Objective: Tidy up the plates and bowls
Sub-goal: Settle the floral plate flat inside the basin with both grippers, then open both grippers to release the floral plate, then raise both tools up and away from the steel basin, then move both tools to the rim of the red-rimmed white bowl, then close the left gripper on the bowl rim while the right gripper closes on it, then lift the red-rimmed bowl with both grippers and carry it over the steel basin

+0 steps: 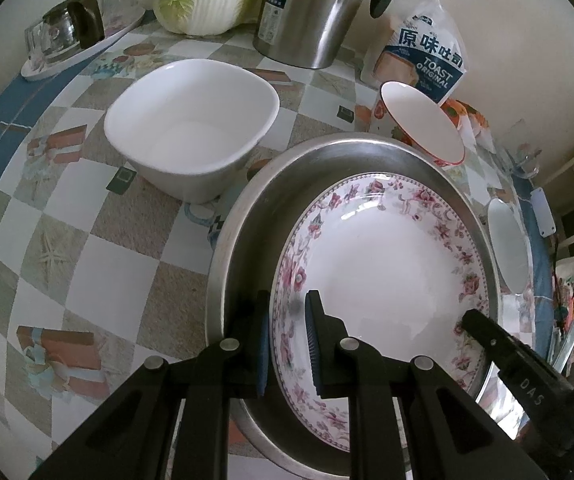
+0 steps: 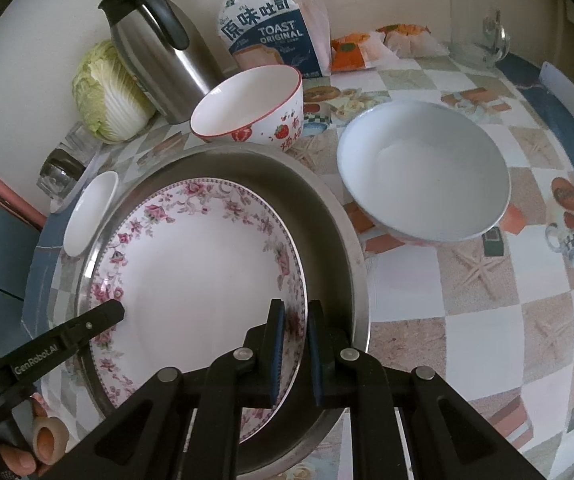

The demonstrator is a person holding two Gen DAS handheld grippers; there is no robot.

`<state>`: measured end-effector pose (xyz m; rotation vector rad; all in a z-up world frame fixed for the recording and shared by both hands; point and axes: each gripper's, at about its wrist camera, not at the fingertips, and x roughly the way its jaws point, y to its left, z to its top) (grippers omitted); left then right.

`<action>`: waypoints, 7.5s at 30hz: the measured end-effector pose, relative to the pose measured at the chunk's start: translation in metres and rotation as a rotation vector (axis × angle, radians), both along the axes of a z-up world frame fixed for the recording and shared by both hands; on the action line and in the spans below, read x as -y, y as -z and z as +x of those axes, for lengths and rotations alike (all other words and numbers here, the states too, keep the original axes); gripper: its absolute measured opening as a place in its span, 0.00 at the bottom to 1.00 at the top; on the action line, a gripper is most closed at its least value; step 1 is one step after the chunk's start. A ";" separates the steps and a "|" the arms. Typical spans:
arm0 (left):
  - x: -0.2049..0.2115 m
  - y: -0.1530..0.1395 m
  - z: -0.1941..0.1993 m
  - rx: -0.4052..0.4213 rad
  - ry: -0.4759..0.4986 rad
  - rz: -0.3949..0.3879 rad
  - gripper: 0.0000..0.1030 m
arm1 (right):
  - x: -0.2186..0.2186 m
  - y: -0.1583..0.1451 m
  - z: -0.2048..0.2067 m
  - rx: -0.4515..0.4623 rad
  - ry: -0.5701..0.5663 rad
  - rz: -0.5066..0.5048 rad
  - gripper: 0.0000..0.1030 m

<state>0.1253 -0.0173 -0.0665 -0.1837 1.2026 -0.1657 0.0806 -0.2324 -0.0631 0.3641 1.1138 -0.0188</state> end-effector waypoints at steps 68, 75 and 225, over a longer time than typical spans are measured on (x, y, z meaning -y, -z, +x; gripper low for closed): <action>0.006 -0.027 -0.011 0.151 -0.010 0.188 0.92 | -0.003 -0.040 -0.008 0.125 -0.002 -0.143 1.00; 0.005 -0.027 -0.011 0.151 -0.015 0.184 0.93 | -0.001 -0.042 -0.009 0.139 0.013 -0.157 1.00; 0.112 -0.063 0.137 0.061 0.368 0.123 0.12 | 0.025 -0.068 0.160 0.003 -0.132 -0.135 0.13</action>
